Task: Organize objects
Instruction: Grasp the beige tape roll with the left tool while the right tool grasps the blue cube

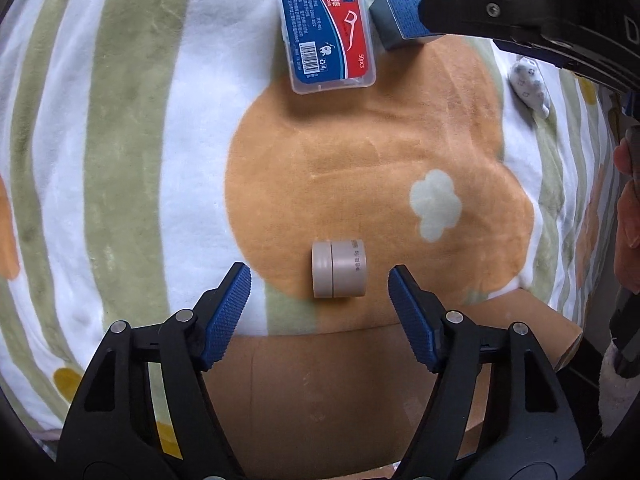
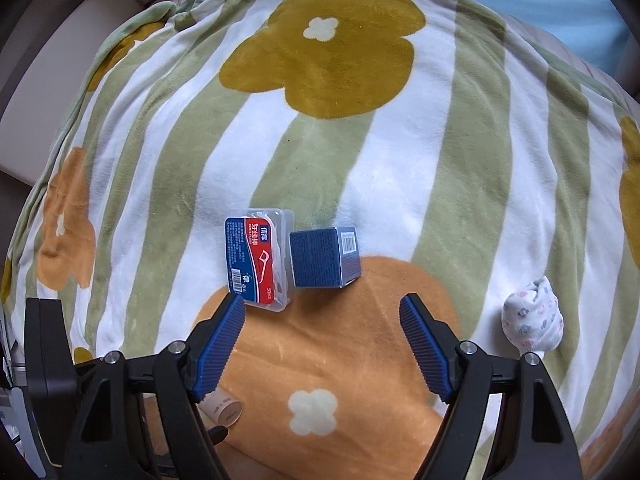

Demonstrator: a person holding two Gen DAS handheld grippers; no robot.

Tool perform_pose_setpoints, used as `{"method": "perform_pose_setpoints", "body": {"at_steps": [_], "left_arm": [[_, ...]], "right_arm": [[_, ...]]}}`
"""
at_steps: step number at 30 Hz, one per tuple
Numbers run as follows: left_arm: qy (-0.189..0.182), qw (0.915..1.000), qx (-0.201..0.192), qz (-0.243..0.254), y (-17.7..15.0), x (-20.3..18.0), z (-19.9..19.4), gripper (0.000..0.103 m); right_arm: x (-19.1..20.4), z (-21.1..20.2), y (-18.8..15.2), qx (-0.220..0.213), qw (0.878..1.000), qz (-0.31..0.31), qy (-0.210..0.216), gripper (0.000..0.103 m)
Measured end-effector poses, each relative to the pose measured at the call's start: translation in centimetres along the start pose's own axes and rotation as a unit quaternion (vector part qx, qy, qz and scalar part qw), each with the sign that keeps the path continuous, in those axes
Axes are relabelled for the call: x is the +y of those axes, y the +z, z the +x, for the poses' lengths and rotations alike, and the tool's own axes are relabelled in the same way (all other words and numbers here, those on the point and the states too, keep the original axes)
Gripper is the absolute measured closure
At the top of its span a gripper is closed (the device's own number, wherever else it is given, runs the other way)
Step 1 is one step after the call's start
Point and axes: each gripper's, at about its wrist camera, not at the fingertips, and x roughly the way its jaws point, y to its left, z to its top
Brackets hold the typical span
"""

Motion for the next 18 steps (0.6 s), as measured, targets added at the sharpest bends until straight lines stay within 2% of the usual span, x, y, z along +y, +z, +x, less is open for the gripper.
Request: {"method": "perform_pose_setpoints", "body": {"at_steps": [8, 10, 12, 16, 17, 18], "left_arm": [[-0.005, 0.9998, 0.019, -0.008, 0.3, 0.0, 1.6, 0.036], [-0.008, 0.9996, 0.025, -0.012, 0.3, 0.0, 2.0, 0.04], [-0.011, 0.9993, 0.031, -0.015, 0.4, 0.0, 2.4, 0.05], [-0.016, 0.999, 0.037, -0.019, 0.5, -0.1, 2.9, 0.059], [-0.018, 0.9989, 0.038, -0.019, 0.6, -0.1, 3.0, 0.066], [-0.021, 0.9988, 0.039, -0.02, 0.6, -0.1, 3.1, 0.067]], "right_arm": [[0.7, 2.0, 1.3, 0.013, 0.999, -0.016, -0.028, 0.031], [0.7, 2.5, 1.4, 0.018, 0.999, -0.018, -0.03, 0.035], [0.7, 3.0, 1.6, 0.025, 0.999, -0.021, -0.032, 0.039], [1.0, 3.7, 1.7, 0.033, 0.998, -0.023, -0.04, 0.042], [1.0, 3.9, 1.7, 0.034, 0.998, -0.024, -0.041, 0.045], [1.1, 4.0, 1.7, 0.037, 0.998, -0.025, -0.043, 0.049]]}}
